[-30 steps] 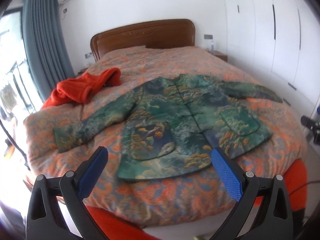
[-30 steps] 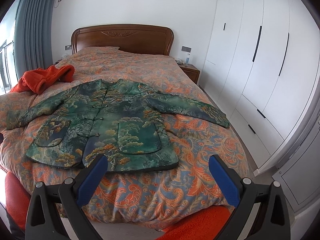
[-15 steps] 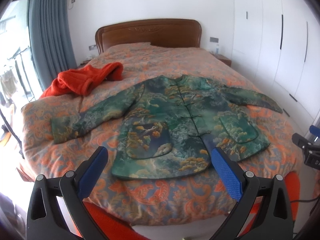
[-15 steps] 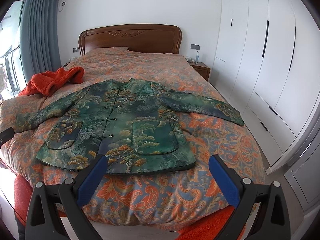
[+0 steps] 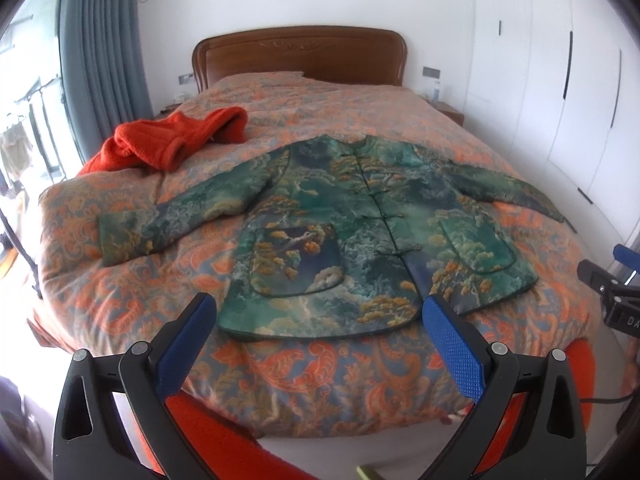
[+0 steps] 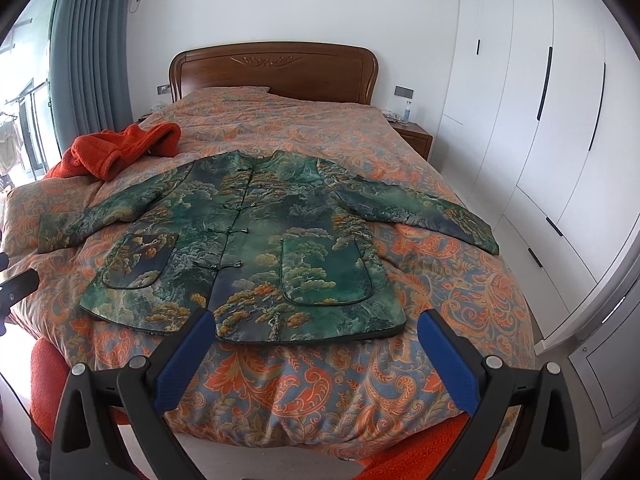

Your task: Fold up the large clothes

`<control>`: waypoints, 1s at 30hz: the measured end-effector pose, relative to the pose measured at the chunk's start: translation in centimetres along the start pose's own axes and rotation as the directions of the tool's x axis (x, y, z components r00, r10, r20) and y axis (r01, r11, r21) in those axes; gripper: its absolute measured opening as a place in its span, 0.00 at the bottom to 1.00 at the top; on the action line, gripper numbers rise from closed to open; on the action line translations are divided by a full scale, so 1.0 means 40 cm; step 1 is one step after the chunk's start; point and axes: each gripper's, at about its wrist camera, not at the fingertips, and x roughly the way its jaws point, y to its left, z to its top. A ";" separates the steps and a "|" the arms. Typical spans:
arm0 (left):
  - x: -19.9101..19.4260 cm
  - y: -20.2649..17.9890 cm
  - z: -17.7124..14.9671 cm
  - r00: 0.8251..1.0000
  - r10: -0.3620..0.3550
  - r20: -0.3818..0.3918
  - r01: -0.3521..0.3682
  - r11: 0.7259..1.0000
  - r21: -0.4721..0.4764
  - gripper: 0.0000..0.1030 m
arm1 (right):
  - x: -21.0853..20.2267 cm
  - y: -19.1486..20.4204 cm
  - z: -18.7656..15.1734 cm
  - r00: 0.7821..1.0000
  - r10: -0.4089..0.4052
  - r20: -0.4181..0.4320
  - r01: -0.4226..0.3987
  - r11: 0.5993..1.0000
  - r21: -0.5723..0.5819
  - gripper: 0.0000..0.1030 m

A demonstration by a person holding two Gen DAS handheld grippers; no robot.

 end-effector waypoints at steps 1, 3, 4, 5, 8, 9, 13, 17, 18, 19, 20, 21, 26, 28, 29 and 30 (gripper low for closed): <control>0.001 -0.001 -0.002 1.000 0.006 0.000 -0.006 1.000 0.003 1.00 | 0.001 0.003 -0.001 1.000 0.003 -0.001 -0.003 1.000 -0.003 1.00; 0.003 -0.002 -0.006 1.000 0.010 -0.003 -0.010 1.000 0.007 1.00 | 0.003 0.006 -0.003 1.000 0.006 -0.005 -0.006 1.000 -0.005 1.00; 0.004 -0.003 -0.008 1.000 0.009 -0.006 -0.009 1.000 0.007 1.00 | 0.004 0.007 -0.004 1.000 0.007 -0.008 -0.007 1.000 -0.004 1.00; 0.004 -0.003 -0.010 1.000 0.006 -0.008 -0.006 1.000 0.005 1.00 | 0.005 0.007 -0.006 1.000 0.007 -0.011 -0.007 1.000 -0.003 1.00; 0.004 -0.004 -0.012 1.000 0.001 -0.010 -0.001 1.000 0.005 1.00 | 0.009 0.004 -0.009 1.000 0.005 -0.017 -0.005 1.000 0.000 1.00; 0.005 -0.005 -0.012 1.000 0.003 -0.011 -0.003 1.000 0.007 1.00 | 0.010 0.005 -0.010 1.000 0.004 -0.020 -0.004 1.000 0.000 1.00; 0.005 -0.006 -0.016 1.000 0.013 -0.007 -0.013 1.000 0.015 1.00 | 0.016 0.005 -0.015 1.000 0.009 -0.029 -0.008 1.000 0.007 1.00; 0.006 -0.005 -0.018 1.000 0.009 -0.011 -0.009 1.000 0.013 1.00 | 0.019 0.005 -0.018 0.999 0.012 -0.033 -0.012 1.000 0.009 1.00; 0.007 -0.006 -0.019 1.000 0.009 -0.012 -0.009 1.000 0.013 1.00 | 0.020 0.006 -0.018 0.999 0.012 -0.033 -0.011 1.000 0.009 1.00; 0.008 -0.007 -0.020 1.000 0.009 -0.012 -0.009 1.000 0.014 1.00 | 0.020 0.006 -0.018 0.999 0.011 -0.033 -0.011 1.000 0.008 1.00; 0.008 -0.007 -0.020 1.000 0.010 -0.012 -0.010 1.000 0.016 1.00 | 0.021 0.006 -0.018 0.999 0.011 -0.033 -0.011 1.000 0.009 1.00; 0.008 -0.007 -0.020 1.000 0.010 -0.012 -0.010 1.000 0.017 1.00 | 0.020 0.006 -0.018 0.999 0.012 -0.033 -0.012 1.000 0.008 1.00; 0.007 -0.006 -0.022 1.000 0.006 -0.011 -0.006 1.000 0.014 1.00 | 0.025 0.005 -0.022 0.999 0.011 -0.038 -0.011 1.000 0.015 1.00; 0.007 -0.009 -0.024 1.000 0.005 -0.010 -0.005 1.000 0.016 1.00 | 0.027 0.004 -0.023 0.999 0.010 -0.040 -0.010 1.000 0.016 1.00; 0.007 -0.010 -0.024 1.000 0.005 -0.010 -0.005 1.000 0.017 1.00 | 0.028 0.003 -0.024 0.999 0.009 -0.041 -0.009 1.000 0.017 1.00; 0.007 -0.013 -0.025 1.000 0.004 -0.009 -0.004 1.000 0.019 1.00 | 0.028 0.002 -0.024 0.999 0.009 -0.042 -0.008 1.000 0.019 1.00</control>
